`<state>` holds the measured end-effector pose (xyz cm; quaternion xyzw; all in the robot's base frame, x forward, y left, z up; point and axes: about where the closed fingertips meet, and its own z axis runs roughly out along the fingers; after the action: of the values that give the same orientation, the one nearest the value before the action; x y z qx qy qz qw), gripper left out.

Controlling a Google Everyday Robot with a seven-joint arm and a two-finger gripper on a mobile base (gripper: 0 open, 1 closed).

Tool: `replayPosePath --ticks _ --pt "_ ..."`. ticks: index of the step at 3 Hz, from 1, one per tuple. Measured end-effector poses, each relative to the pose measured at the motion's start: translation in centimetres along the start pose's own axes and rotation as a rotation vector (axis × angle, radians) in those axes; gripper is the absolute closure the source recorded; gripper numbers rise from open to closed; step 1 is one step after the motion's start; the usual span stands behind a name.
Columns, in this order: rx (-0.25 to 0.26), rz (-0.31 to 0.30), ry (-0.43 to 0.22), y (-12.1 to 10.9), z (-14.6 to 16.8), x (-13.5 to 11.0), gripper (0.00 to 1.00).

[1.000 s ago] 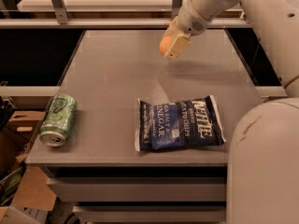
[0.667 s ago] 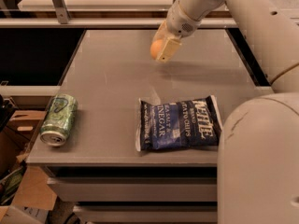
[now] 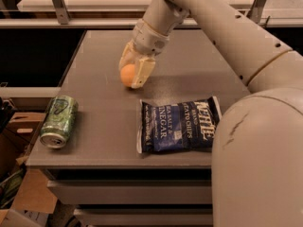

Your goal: Move orange near green can

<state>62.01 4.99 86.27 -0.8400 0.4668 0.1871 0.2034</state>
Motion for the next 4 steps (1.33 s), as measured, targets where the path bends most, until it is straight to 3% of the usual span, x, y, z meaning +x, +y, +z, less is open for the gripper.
replayPosePath --ticks 1,2,3,4 --pt "-0.107 -0.135 -0.087 2.1 3.4 -4.6 1.00" --pt "-0.099 -0.135 -0.089 1.8 3.6 -4.7 1.00" --pt "-0.130 -0.188 -0.124 1.1 5.2 -6.4 1.00" --pt "-0.188 -0.269 -0.166 1.0 7.8 -9.8 1.00"
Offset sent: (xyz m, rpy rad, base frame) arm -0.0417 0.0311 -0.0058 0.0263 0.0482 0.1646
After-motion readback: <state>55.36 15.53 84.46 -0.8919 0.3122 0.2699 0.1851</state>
